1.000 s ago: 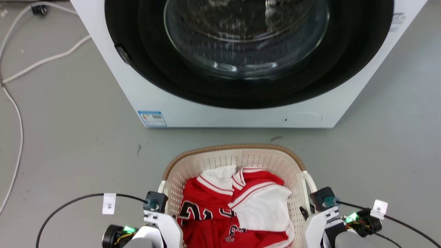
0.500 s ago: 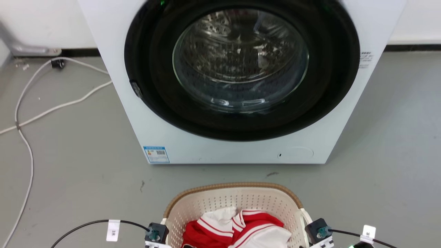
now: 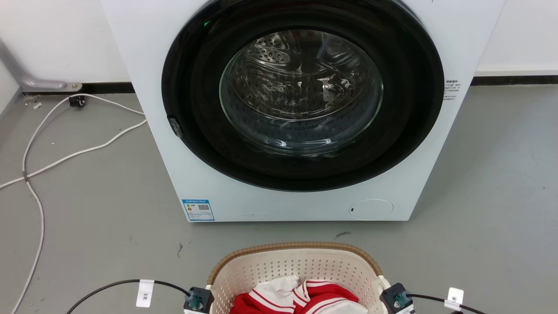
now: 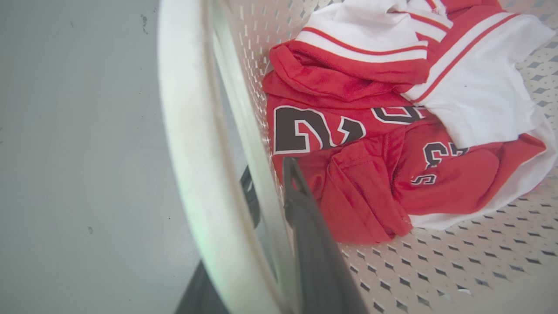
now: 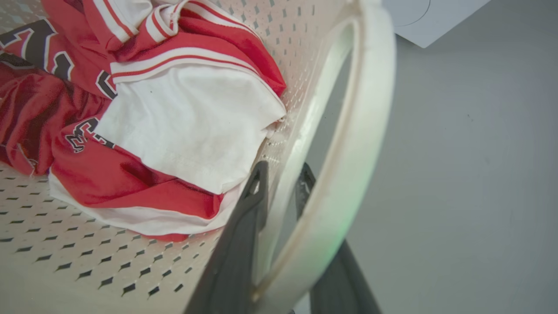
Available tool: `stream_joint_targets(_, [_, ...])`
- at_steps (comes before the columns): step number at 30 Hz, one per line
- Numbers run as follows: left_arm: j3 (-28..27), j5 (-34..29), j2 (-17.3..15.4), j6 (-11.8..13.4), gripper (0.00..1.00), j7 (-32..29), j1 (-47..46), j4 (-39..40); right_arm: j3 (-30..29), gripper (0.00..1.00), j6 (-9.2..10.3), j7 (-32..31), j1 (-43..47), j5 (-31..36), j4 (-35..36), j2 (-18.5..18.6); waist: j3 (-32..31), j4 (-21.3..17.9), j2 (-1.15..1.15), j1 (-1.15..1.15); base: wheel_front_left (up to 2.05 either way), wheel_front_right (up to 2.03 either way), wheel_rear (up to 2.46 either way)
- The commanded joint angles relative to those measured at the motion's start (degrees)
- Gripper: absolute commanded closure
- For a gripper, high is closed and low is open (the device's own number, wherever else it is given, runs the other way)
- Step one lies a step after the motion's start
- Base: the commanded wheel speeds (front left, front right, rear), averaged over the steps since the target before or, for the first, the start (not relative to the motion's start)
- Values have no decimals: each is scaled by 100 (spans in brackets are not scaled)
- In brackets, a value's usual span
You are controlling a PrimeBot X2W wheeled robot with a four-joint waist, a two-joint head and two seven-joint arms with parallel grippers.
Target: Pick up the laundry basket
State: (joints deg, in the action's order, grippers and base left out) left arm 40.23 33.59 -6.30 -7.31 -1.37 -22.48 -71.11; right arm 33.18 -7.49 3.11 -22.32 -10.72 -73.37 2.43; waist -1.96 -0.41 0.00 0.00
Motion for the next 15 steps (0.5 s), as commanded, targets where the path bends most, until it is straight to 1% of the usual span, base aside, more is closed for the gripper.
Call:
stream_joint_targets(1, [25, 2, -66, -23, 100, 32, 20, 48, 77, 100, 0, -35, 68, 39, -39, 82, -6, 2, 0, 0, 0, 0, 0])
stream_joint_targets(15, [432, 413, -161, -23, 100, 51, 11, 15, 419, 100, -7, -179, 90, -235, -56, 105, -57, -52, 0, 0, 0, 0, 0])
